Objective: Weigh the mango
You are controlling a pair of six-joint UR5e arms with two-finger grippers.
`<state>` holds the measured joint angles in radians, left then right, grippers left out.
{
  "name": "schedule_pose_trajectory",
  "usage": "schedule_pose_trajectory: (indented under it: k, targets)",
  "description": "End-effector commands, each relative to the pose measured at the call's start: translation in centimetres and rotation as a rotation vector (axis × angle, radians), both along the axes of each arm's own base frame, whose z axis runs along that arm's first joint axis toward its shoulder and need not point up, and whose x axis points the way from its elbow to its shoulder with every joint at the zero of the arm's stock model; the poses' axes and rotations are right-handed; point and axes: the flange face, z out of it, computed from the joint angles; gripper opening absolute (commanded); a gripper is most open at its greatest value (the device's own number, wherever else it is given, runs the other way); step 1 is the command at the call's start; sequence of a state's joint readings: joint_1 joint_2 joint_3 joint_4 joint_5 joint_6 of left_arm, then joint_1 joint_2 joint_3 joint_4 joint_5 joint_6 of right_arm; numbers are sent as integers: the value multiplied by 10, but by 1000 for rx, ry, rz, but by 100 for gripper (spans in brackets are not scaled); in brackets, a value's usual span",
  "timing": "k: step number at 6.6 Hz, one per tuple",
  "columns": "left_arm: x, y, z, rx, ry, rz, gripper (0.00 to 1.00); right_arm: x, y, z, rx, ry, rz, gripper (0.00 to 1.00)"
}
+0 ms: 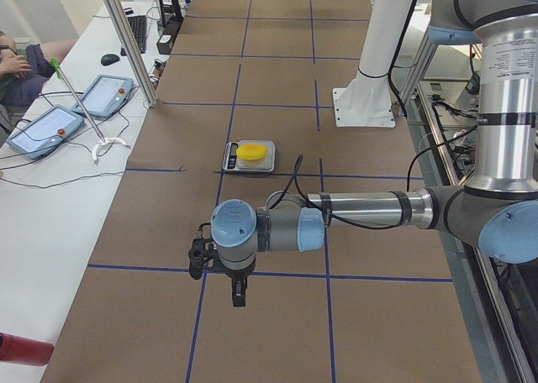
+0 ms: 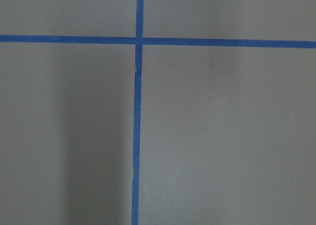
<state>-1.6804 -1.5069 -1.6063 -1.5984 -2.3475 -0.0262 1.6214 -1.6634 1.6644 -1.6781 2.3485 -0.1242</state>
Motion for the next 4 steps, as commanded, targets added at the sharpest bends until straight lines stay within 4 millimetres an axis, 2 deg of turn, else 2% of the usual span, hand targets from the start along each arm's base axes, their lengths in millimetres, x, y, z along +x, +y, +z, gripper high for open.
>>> schedule_pose_trajectory:
  k: [1,4]
  targets:
    - [0,-3,-7,-15,-30,-98,100,0,0,0,1,0,0,100]
    - [46,-12,-9,-8,-28,-4,100,0,0,0,-1,0,0,100]
